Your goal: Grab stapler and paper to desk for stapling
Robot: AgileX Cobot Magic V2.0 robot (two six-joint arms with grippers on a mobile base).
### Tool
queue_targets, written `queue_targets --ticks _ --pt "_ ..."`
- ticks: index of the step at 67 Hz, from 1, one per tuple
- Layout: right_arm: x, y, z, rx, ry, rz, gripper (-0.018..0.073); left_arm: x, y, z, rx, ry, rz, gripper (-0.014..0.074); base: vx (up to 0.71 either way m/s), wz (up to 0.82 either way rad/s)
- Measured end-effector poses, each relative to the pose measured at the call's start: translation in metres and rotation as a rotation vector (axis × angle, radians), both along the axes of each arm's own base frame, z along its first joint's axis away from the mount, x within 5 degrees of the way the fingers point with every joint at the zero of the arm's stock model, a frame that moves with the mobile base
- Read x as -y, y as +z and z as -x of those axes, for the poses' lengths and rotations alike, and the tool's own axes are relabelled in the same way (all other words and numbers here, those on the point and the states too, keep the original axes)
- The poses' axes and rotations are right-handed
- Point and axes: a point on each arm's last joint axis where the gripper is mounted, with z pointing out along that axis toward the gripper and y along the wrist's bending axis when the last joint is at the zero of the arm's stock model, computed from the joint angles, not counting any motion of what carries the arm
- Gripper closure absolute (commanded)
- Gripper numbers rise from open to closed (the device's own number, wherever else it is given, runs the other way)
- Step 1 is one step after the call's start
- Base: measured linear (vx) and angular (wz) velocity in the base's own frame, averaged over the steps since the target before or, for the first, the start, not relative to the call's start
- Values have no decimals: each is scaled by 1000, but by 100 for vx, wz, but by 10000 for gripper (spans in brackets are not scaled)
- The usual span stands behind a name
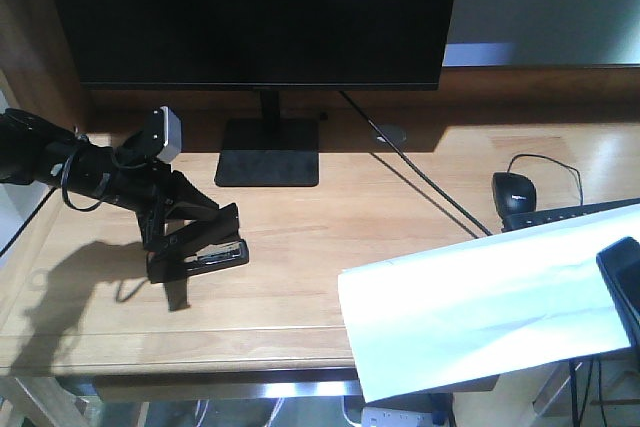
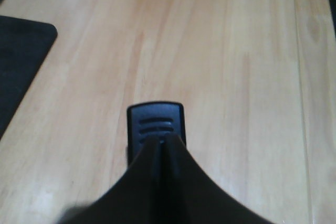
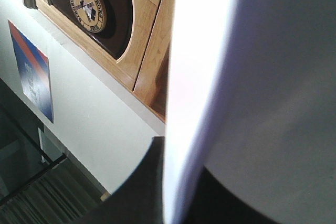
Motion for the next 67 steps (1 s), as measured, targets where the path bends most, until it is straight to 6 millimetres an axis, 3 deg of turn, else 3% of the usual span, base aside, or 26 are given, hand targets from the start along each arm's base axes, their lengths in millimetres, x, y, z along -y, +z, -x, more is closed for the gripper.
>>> queue_targets --ticks 67 --pt "0 0 0 0 0 0 568 1 -1 1 0 -12 -12 603 0 0"
